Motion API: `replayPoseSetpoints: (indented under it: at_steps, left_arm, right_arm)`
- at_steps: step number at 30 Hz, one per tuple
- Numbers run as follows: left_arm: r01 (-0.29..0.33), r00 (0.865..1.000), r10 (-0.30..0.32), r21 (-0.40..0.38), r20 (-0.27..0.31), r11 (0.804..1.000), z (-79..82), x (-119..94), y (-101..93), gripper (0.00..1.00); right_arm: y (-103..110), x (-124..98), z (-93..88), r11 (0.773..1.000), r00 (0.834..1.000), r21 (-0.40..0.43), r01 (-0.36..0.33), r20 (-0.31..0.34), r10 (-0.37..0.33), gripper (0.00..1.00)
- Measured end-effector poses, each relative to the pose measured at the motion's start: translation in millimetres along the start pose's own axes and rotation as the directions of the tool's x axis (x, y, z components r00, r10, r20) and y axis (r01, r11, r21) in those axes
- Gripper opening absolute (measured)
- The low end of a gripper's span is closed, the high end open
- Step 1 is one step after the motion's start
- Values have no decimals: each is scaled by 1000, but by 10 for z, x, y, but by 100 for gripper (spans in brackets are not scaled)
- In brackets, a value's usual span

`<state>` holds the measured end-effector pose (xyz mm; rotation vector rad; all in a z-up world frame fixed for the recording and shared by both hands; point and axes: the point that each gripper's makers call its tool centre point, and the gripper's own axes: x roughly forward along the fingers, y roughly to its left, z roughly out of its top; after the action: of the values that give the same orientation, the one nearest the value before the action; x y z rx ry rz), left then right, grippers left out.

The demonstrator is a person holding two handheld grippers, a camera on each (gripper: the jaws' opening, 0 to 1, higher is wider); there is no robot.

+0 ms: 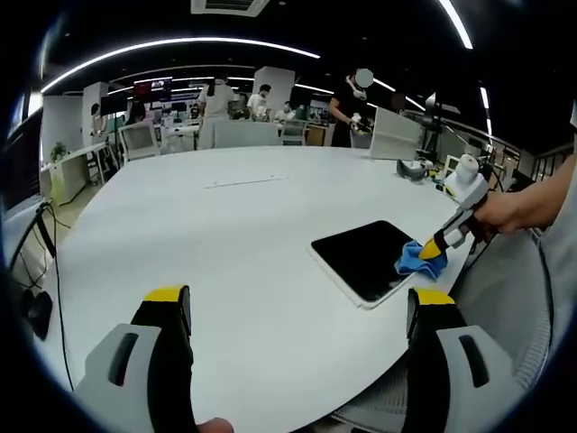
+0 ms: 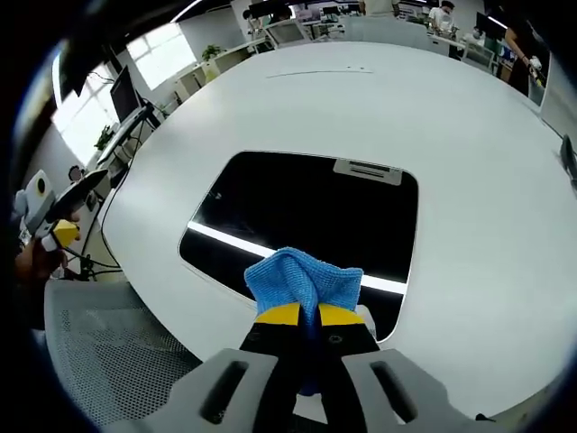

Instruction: Wipe the mirror surface with the cleaning cloth until all visible marks leave the cleaned area.

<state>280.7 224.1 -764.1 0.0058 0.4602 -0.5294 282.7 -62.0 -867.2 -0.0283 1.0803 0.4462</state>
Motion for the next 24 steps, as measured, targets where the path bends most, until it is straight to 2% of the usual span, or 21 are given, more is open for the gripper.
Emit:
replayPoseSetpoints:
  at_steps: [12, 24]
  left_arm:
    - [-10, 1000, 10, -11, 2, 1000, -19, -1, 22, 99]
    - [-14, 1000, 14, -9, 4, 1000, 3, 16, 31, 99]
  right_arm:
    - [-50, -15, -8, 1000, 1000, 7, -4, 9, 4, 0]
    - [-224, -81, -57, 999, 1000, 35, 17, 19, -18, 0]
